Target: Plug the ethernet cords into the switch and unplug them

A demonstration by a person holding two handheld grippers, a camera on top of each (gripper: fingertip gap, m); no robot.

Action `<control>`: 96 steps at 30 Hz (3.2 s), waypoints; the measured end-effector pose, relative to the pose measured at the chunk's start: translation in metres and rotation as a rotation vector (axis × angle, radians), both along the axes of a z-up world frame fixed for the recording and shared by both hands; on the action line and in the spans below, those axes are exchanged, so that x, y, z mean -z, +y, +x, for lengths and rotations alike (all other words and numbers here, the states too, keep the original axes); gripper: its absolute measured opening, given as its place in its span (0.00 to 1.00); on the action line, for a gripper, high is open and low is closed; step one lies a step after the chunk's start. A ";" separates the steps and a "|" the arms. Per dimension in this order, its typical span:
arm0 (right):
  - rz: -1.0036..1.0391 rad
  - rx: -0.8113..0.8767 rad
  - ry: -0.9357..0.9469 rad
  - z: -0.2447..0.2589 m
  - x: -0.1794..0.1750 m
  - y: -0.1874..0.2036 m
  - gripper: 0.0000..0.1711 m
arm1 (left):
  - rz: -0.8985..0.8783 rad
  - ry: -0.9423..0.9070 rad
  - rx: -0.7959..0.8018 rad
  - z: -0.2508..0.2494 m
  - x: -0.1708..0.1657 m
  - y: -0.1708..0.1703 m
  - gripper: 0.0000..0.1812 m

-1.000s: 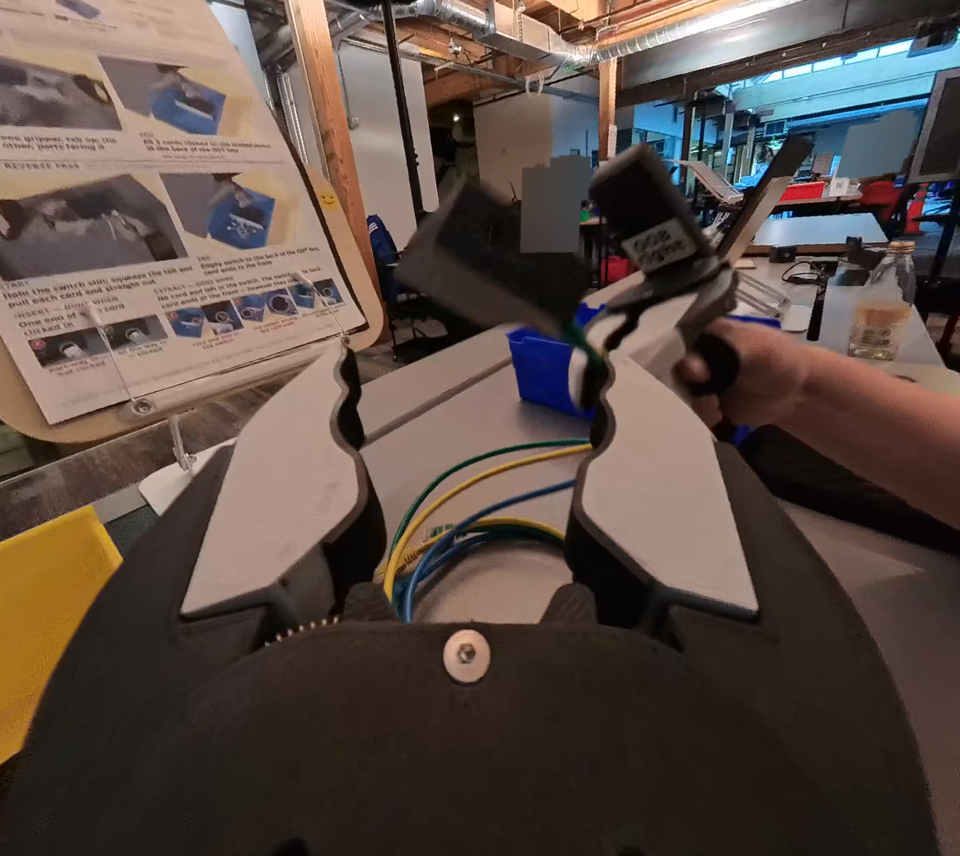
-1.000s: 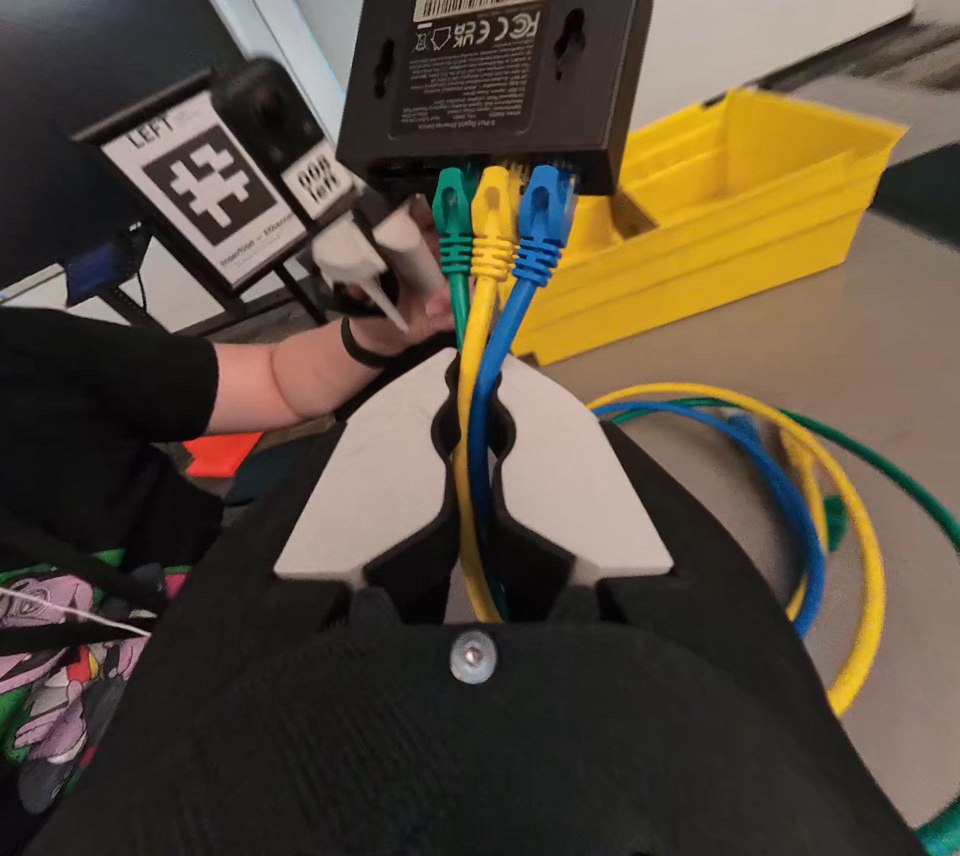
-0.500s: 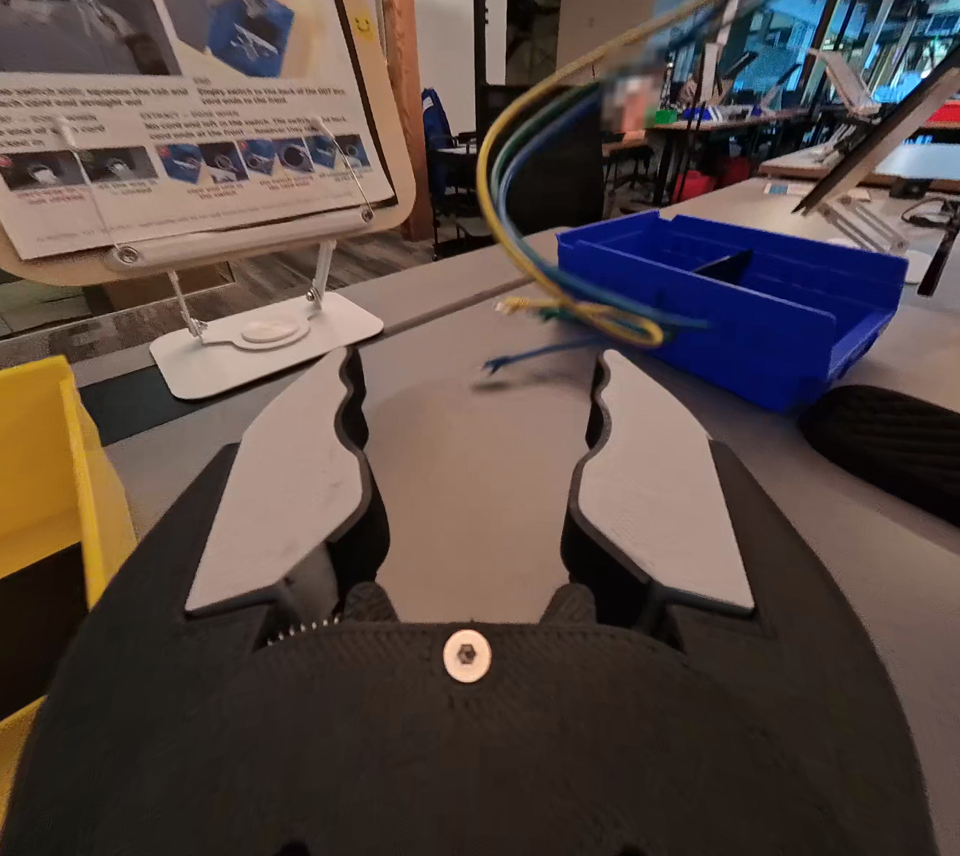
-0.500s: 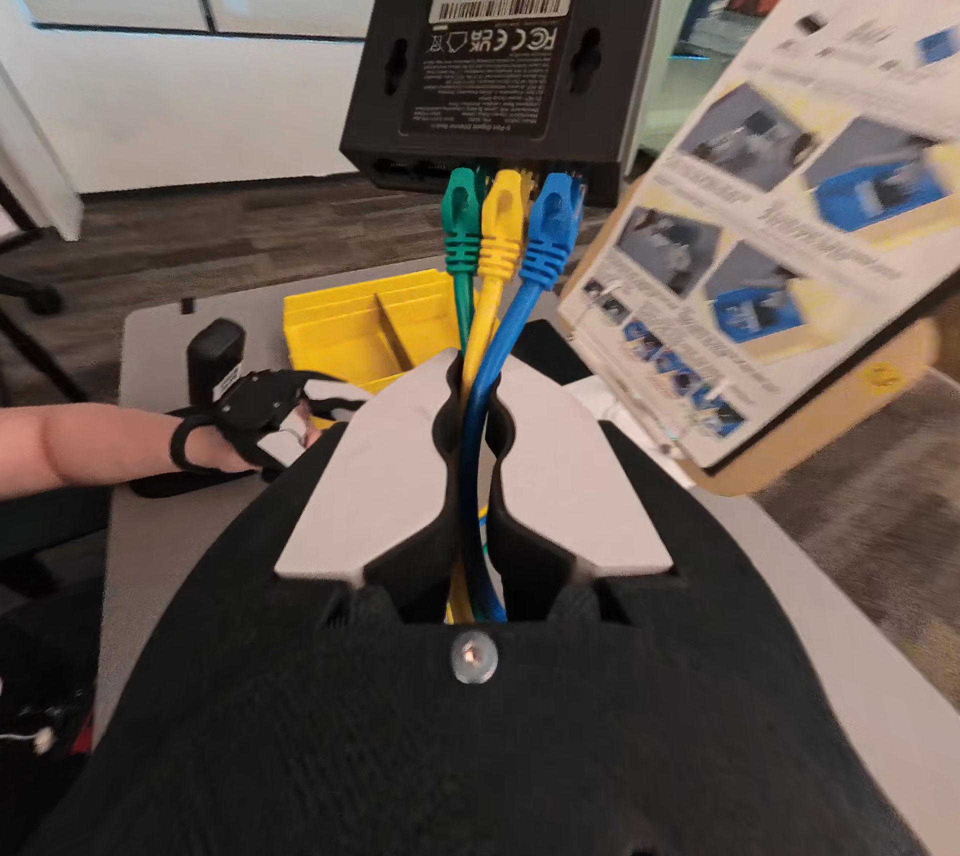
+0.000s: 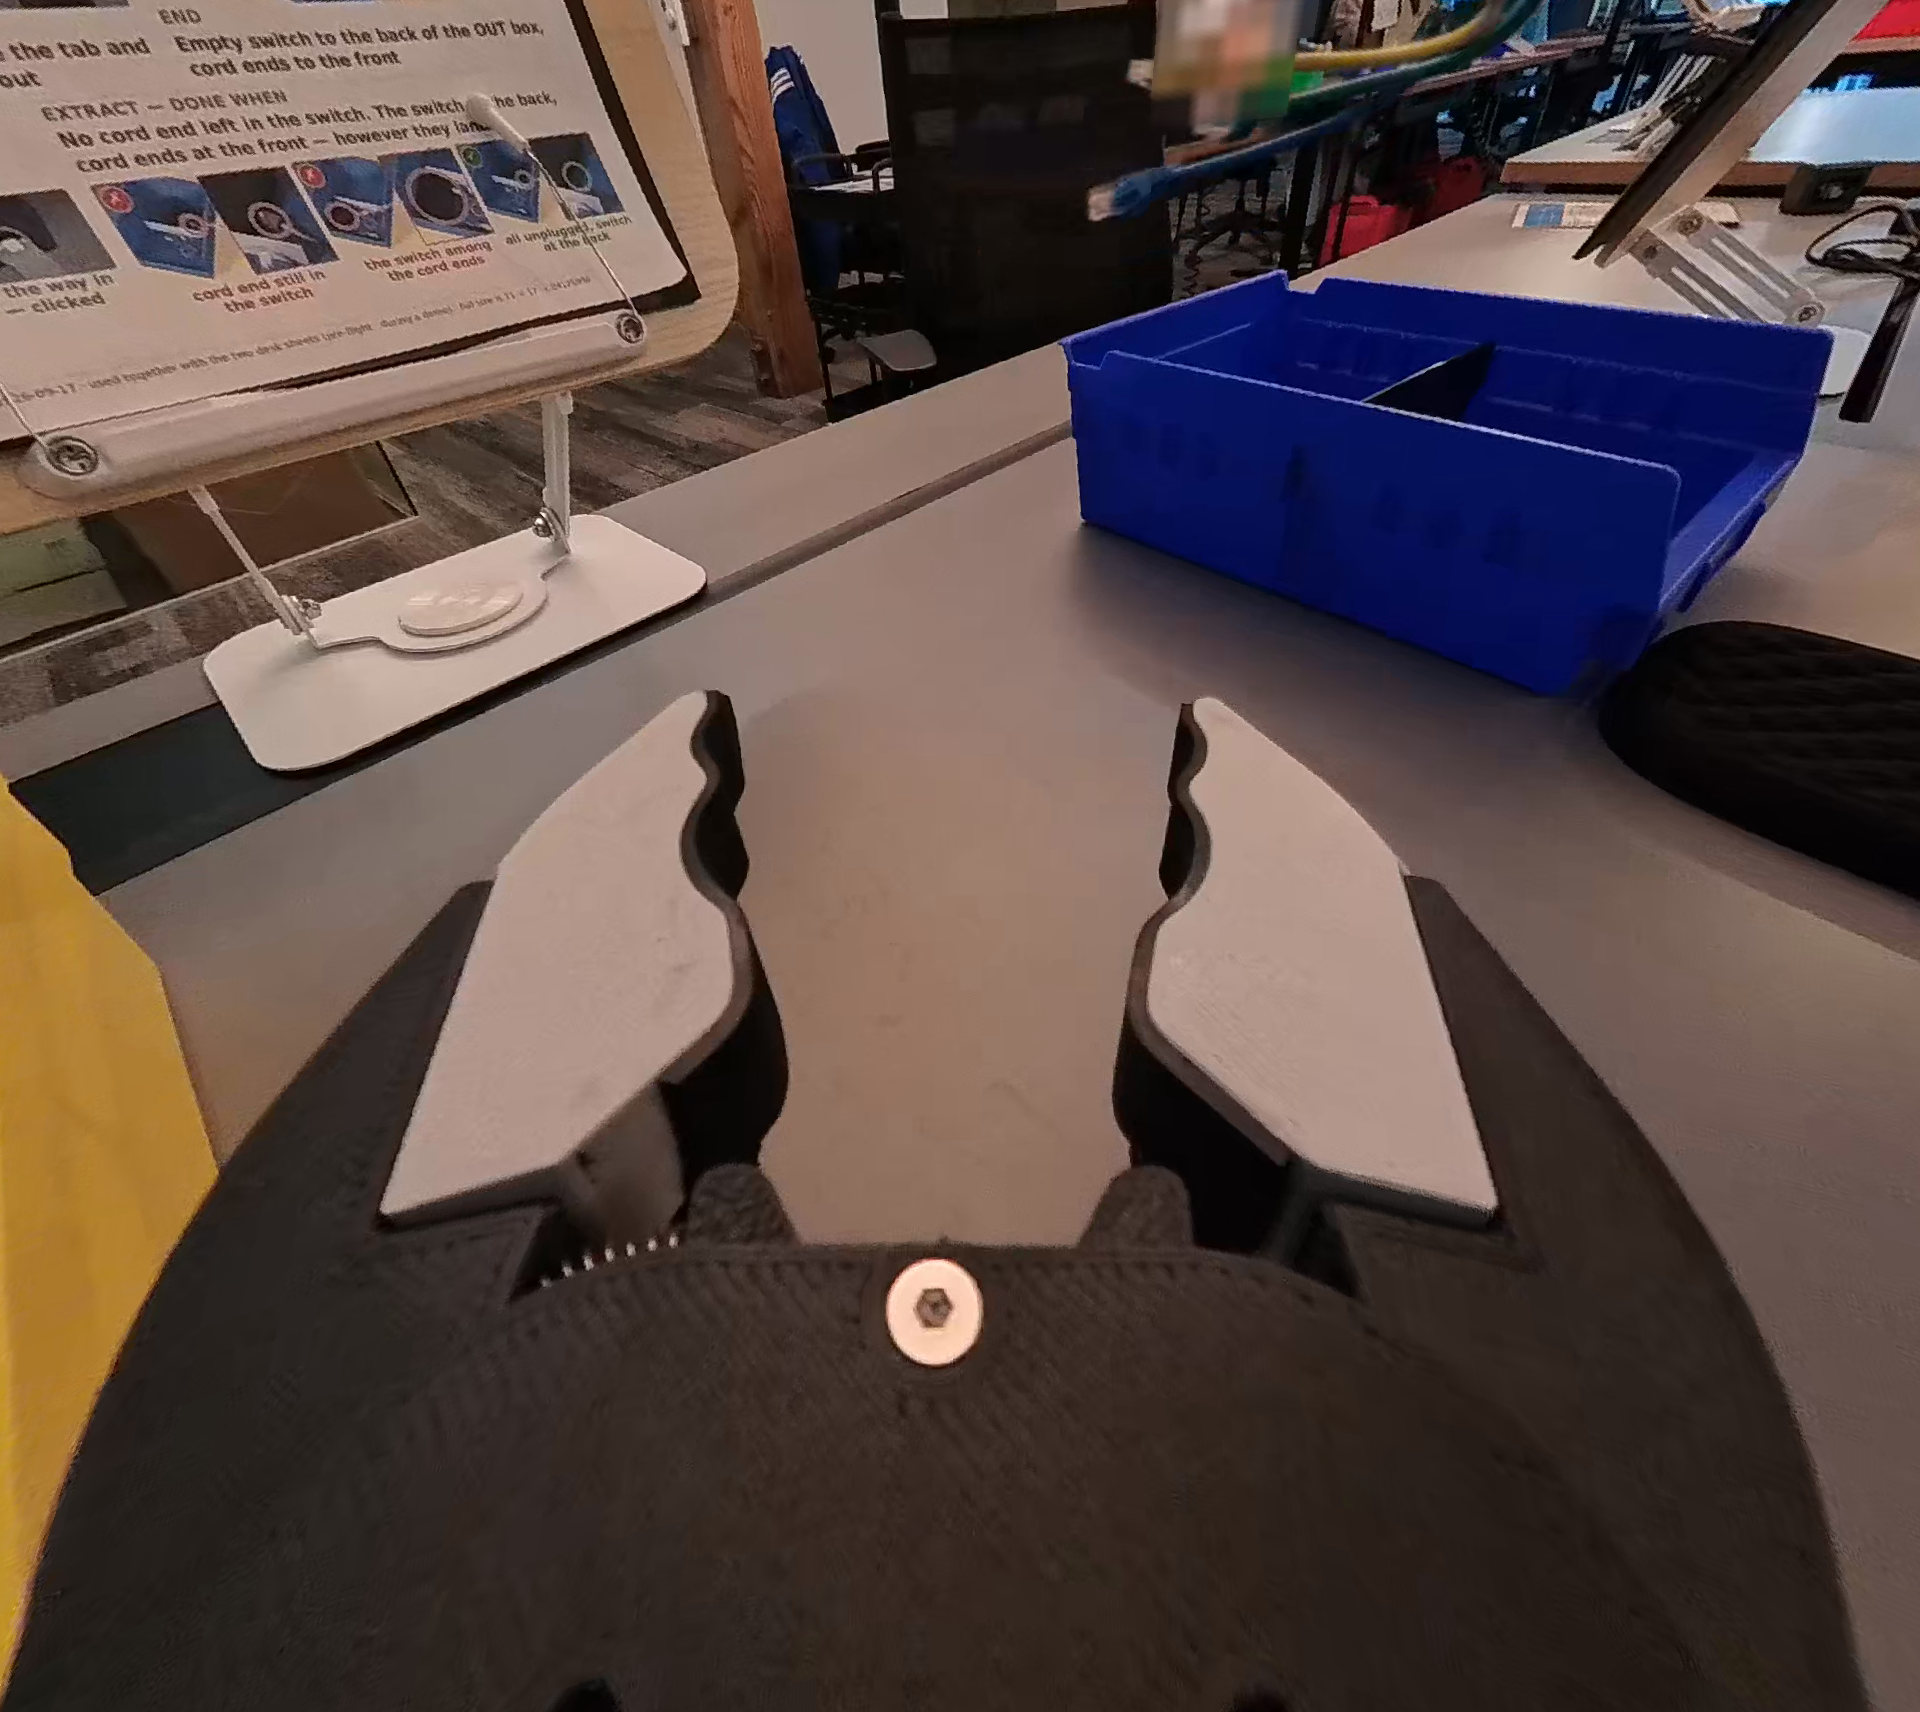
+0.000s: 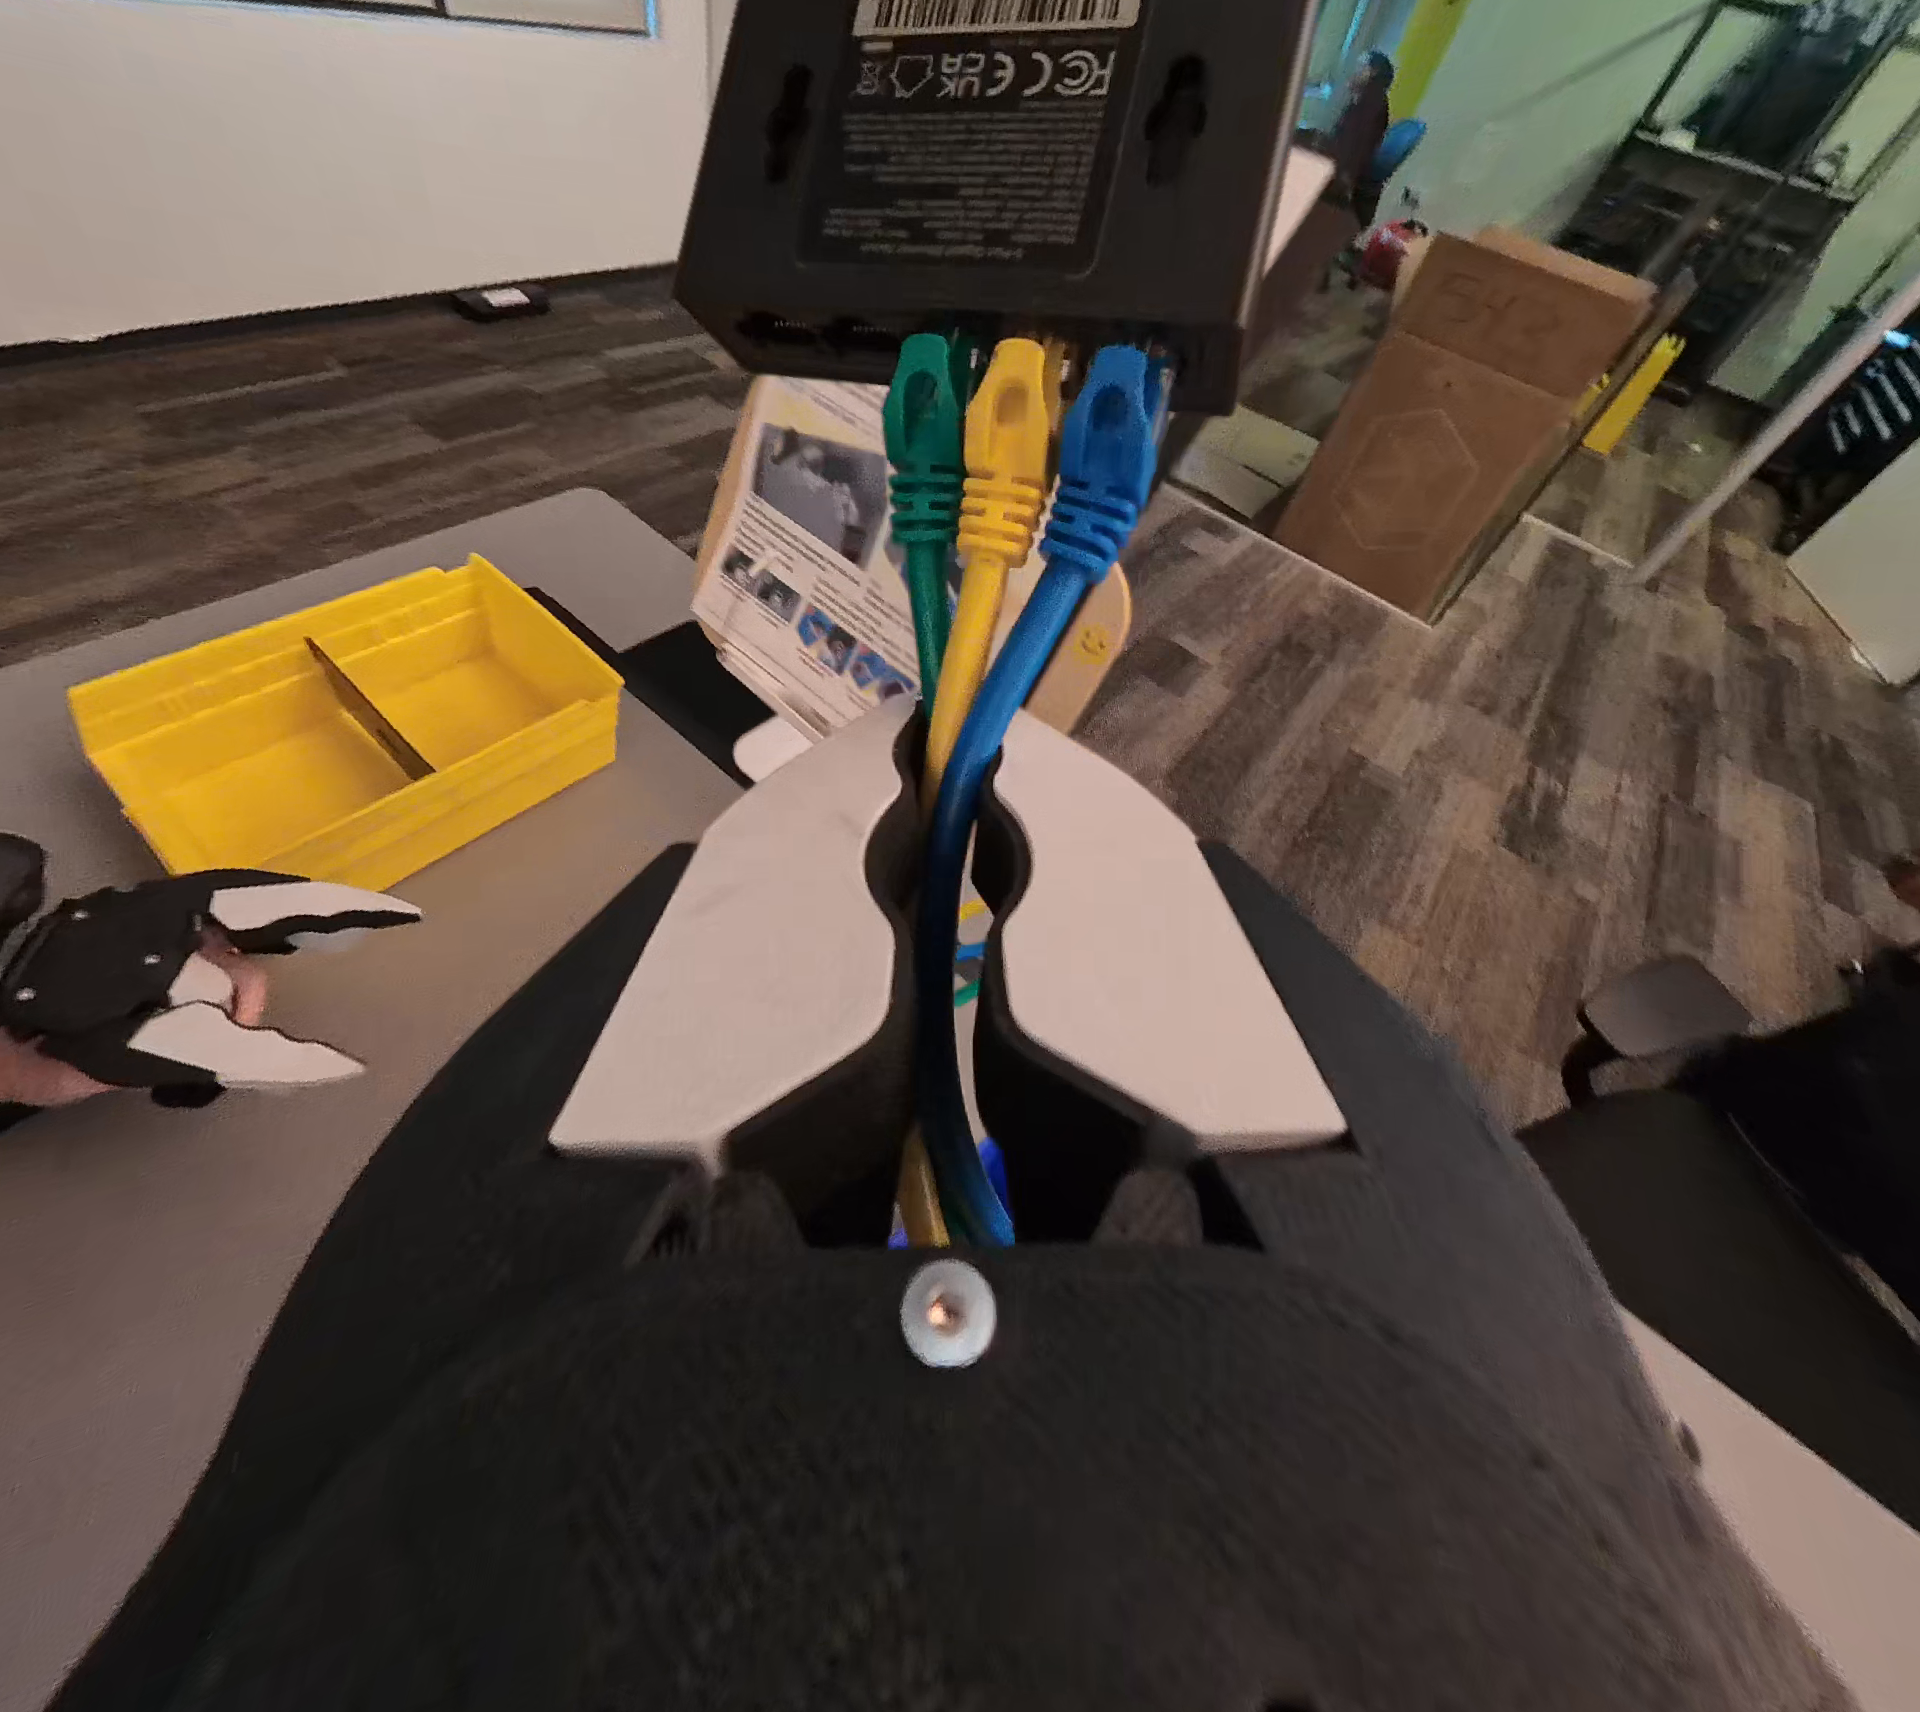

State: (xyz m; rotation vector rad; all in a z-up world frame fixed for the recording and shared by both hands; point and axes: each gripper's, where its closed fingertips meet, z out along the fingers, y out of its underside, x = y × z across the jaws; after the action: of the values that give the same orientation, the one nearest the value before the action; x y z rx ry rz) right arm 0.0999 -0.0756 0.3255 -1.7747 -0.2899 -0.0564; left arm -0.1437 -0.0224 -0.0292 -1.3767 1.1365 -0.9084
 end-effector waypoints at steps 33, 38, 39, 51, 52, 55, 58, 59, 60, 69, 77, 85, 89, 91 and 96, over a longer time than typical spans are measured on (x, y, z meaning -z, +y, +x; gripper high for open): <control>-0.294 0.048 0.343 0.083 0.240 0.029 0.04 | 0.051 0.054 0.027 0.006 0.011 -0.007 0.43; -0.370 0.029 0.469 0.057 0.256 0.006 0.03 | 0.061 0.074 0.035 0.008 0.015 -0.011 0.43; -0.389 0.023 0.511 0.053 0.259 0.004 0.03 | 0.062 0.076 0.035 0.008 0.015 -0.012 0.43; -0.482 0.085 0.927 0.076 0.336 0.025 0.03 | 0.056 0.093 0.057 0.010 0.020 -0.016 0.42; -0.496 0.084 0.907 0.077 0.344 0.024 0.03 | 0.059 0.093 0.060 0.010 0.019 -0.017 0.42; -0.534 0.071 0.828 0.071 0.361 0.019 0.03 | 0.046 0.092 0.077 0.011 0.019 -0.021 0.42; -0.539 0.050 0.761 0.063 0.369 0.015 0.03 | -0.028 0.089 0.109 0.014 0.021 -0.025 0.42; -0.528 0.040 0.738 0.061 0.369 0.015 0.03 | -0.070 0.076 0.121 0.017 0.020 -0.026 0.42; -0.515 0.017 0.704 0.059 0.368 0.015 0.03 | -0.125 0.058 0.133 0.022 0.016 -0.025 0.42; -0.228 -0.090 0.550 0.050 0.340 0.006 0.03 | -0.709 -0.052 0.296 0.191 -0.053 0.012 0.47; -0.197 -0.187 0.437 0.044 0.338 -0.001 0.03 | -0.977 -0.072 0.646 0.285 -0.071 -0.024 0.24; -0.240 -0.237 0.113 0.071 0.325 -0.046 0.35 | -0.738 0.085 0.585 0.298 -0.067 -0.017 0.16; -0.475 -0.254 -0.160 0.083 0.364 -0.081 0.52 | -0.715 0.121 0.602 0.300 -0.069 -0.016 0.16; -0.536 -0.244 -0.295 0.087 0.381 -0.087 0.52 | -0.698 0.132 0.605 0.301 -0.072 -0.016 0.16; -0.630 -0.201 -0.424 0.096 0.407 -0.079 0.21 | -0.628 0.186 0.616 0.303 -0.081 -0.020 0.16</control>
State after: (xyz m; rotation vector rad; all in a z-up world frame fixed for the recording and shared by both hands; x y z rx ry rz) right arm 0.1958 -0.1546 -0.0815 -2.3389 -0.8646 -0.2176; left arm 0.1593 -0.0428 0.0514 -1.6548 1.5351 -1.7144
